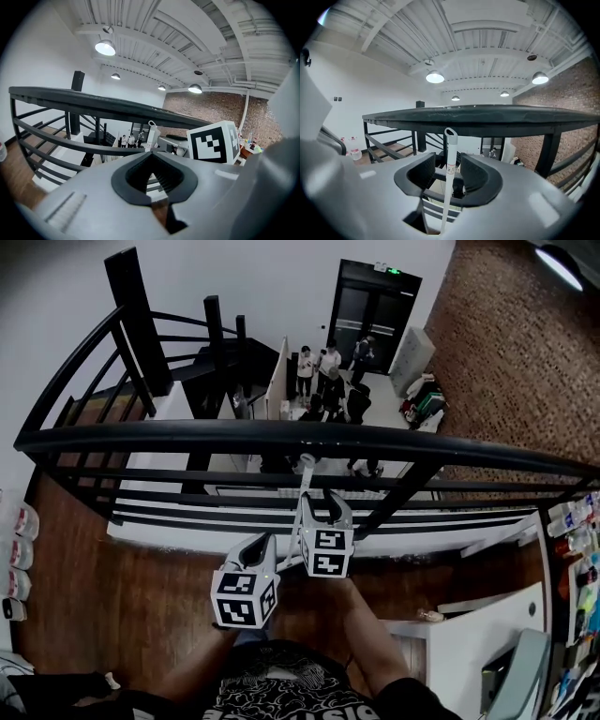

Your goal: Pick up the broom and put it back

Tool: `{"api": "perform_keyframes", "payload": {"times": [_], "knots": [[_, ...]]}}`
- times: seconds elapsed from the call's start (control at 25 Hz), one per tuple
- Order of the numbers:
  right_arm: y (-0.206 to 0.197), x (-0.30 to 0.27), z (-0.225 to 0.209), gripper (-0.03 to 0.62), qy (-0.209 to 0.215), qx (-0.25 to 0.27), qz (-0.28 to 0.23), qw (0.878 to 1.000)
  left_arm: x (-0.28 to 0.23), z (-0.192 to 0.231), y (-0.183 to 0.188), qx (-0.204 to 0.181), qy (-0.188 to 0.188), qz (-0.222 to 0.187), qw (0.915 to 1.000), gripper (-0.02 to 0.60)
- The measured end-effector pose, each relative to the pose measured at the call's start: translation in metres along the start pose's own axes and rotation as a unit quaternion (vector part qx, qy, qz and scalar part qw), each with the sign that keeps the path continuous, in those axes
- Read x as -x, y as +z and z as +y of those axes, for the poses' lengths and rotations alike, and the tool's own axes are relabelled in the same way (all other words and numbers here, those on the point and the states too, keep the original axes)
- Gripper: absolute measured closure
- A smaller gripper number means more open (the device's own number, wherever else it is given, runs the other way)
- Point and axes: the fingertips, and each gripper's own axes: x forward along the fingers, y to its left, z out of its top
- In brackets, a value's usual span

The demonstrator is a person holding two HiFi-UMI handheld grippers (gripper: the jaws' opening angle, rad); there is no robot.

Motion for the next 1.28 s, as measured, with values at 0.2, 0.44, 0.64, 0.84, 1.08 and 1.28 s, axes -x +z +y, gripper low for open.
{"api": "perform_keyframes", "payload": {"times": [0.2,0.44,0.64,0.84,1.08,1.28], "knots": [[0.011,0.050,0.008,0.452,0.002,0.008,-0.017,1.000,0.026,-0.024,-0.005,-0.002,-0.001,-0.014,0.9999,0.577],[0.019,0.115,0.016,0.521,0.005,0.006,-0.037,0.999,0.058,-0.047,-0.011,-0.003,0.011,-0.034,0.9993,0.577],[0.029,0.164,0.028,0.594,0.014,0.006,-0.058,0.998,0.086,-0.067,-0.017,-0.008,0.022,-0.048,0.9986,0.577],[0.031,0.211,0.046,0.594,0.038,0.003,-0.072,0.997,0.109,-0.085,-0.026,-0.013,0.027,-0.059,0.9978,0.577],[0.027,0.247,0.060,0.594,0.053,-0.007,-0.078,0.995,0.124,-0.103,-0.028,-0.025,0.020,-0.073,0.9968,0.577],[0.019,0.262,0.058,0.594,0.050,-0.015,-0.076,0.996,0.129,-0.116,-0.032,-0.032,0.008,-0.073,0.9968,0.577]]}}
